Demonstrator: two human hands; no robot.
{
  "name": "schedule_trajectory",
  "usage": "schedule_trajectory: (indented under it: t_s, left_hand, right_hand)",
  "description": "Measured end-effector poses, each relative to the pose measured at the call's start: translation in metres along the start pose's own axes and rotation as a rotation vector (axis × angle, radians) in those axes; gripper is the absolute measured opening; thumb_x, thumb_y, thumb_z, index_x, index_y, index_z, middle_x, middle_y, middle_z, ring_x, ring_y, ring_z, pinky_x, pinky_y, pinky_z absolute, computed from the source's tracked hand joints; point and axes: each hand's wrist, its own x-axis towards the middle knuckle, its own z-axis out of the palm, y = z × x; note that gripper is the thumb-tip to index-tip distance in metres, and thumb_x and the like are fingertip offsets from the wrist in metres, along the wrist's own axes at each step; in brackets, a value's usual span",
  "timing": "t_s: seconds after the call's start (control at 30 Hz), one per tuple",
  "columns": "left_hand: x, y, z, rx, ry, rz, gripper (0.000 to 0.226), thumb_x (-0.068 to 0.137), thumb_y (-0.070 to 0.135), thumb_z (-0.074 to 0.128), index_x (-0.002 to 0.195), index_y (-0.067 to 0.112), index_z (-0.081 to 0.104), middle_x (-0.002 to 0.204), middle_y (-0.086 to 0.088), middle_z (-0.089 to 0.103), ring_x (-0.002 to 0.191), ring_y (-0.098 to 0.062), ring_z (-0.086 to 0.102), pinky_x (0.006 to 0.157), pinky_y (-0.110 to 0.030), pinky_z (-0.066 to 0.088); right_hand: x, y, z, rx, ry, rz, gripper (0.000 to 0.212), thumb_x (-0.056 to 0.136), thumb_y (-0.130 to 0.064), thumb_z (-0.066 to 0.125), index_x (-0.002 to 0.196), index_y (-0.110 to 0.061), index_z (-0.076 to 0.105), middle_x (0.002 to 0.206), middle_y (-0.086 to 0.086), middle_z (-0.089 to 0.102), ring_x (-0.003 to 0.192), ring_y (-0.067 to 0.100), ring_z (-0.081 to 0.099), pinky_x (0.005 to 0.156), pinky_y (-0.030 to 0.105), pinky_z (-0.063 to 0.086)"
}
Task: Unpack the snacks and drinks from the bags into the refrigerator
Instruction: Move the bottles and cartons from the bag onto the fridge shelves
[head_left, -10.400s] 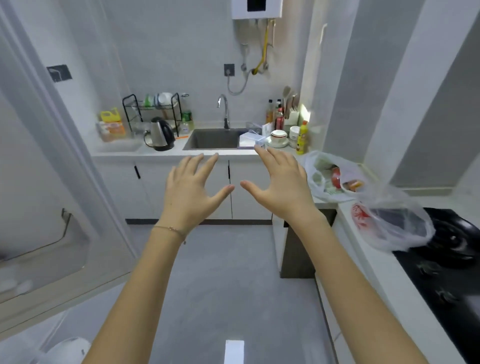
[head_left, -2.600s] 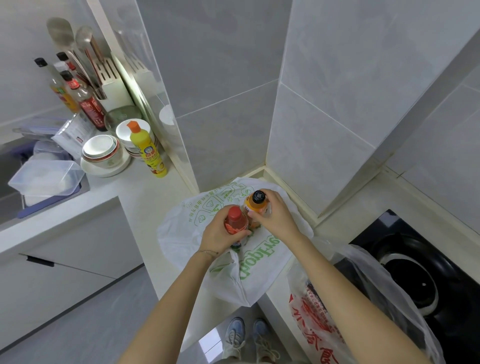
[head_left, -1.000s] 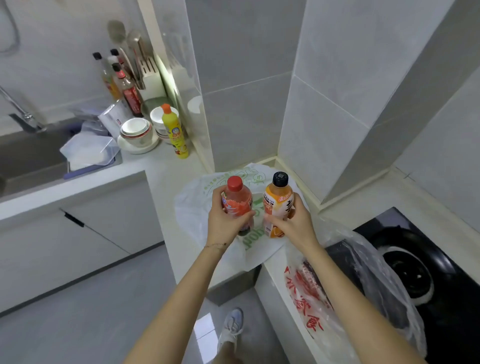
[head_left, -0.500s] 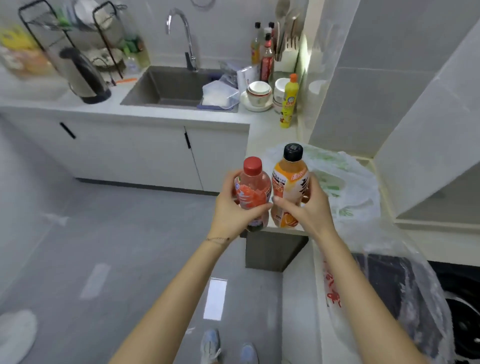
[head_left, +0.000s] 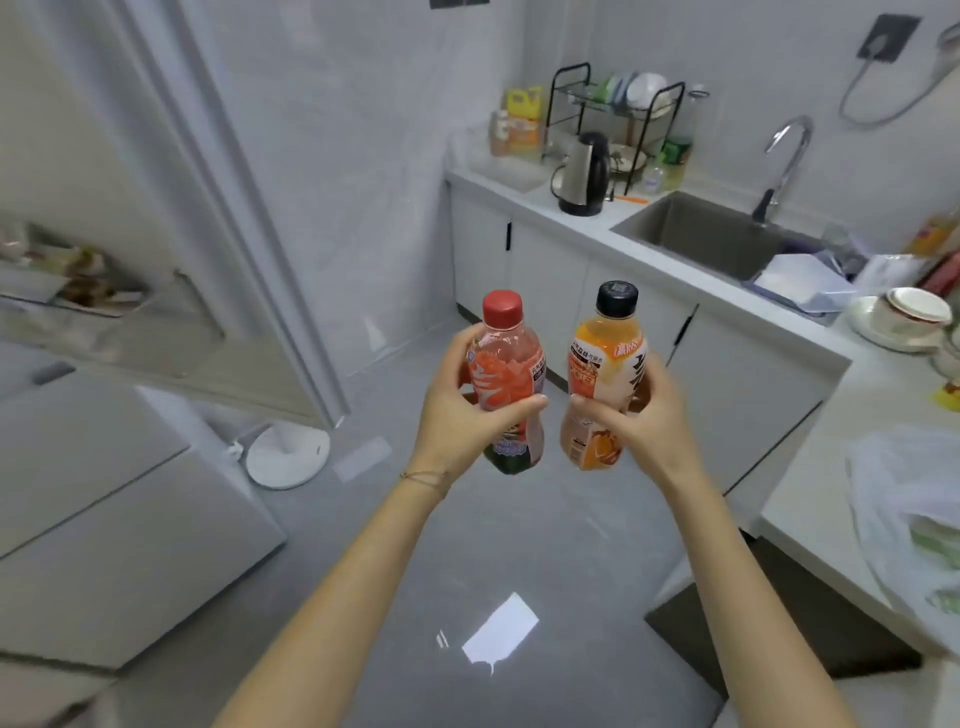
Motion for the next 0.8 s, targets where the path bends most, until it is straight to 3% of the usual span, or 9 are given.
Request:
schedule_trajectory:
  t_s: [0.17,0.27,0.33,0.6,0.8]
  left_hand:
    - [-0.034,0.000,-0.146,0.102,0.145,-0.005,0.071,0.064,0.031,0.086,0.119,0.047,0.045,0.119,0.020,0.058,0.108,0.006,0.057,0.078,-0.009,0.049]
    - [-0.061,-0.003,-0.221,0.123,0.249,-0.014,0.073,0.065,0.024,0.088,0.125,0.036,0.048,0.119,0.014,0.061,0.109,-0.001,0.060,0.082,-0.016,0.052]
    - [-0.079,-0.003,-0.263,0.144,0.319,-0.023,0.072,0.065,0.023,0.087,0.124,0.037,0.048,0.116,0.021,0.061,0.109,0.001,0.059,0.082,-0.014,0.051]
    - [-0.126,0.001,-0.393,0.189,0.589,-0.092,0.062,0.061,0.034,0.083,0.110,0.044,0.047,0.109,0.025,0.059,0.101,0.010,0.058,0.076,-0.008,0.049]
    - [-0.122,-0.004,-0.476,0.270,0.718,-0.112,0.069,0.067,0.024,0.085,0.123,0.034,0.046,0.118,0.017,0.059,0.106,0.002,0.059,0.078,-0.011,0.051]
  right_hand:
    - [-0.011,-0.057,0.137,0.075,-0.187,-0.071,0.062,0.057,-0.050,0.081,0.113,-0.036,0.056,0.101,-0.016,0.066,0.095,0.002,0.064,0.080,0.028,0.055]
    - [-0.024,-0.095,0.212,0.112,-0.301,-0.119,0.062,0.055,-0.053,0.079,0.110,-0.037,0.057,0.098,-0.019,0.066,0.093,0.002,0.065,0.079,0.028,0.055]
    - [-0.035,-0.118,0.256,0.140,-0.365,-0.142,0.068,0.054,-0.052,0.079,0.115,-0.031,0.058,0.102,-0.014,0.068,0.094,0.003,0.065,0.078,0.025,0.055]
    - [-0.049,-0.191,0.394,0.152,-0.571,-0.232,0.057,0.065,-0.030,0.086,0.114,-0.033,0.056,0.099,-0.014,0.067,0.090,0.003,0.066,0.075,0.022,0.054]
    - [-0.028,-0.227,0.480,0.207,-0.688,-0.239,0.046,0.067,-0.031,0.085,0.104,-0.032,0.058,0.092,-0.013,0.069,0.080,-0.003,0.066,0.064,0.013,0.051]
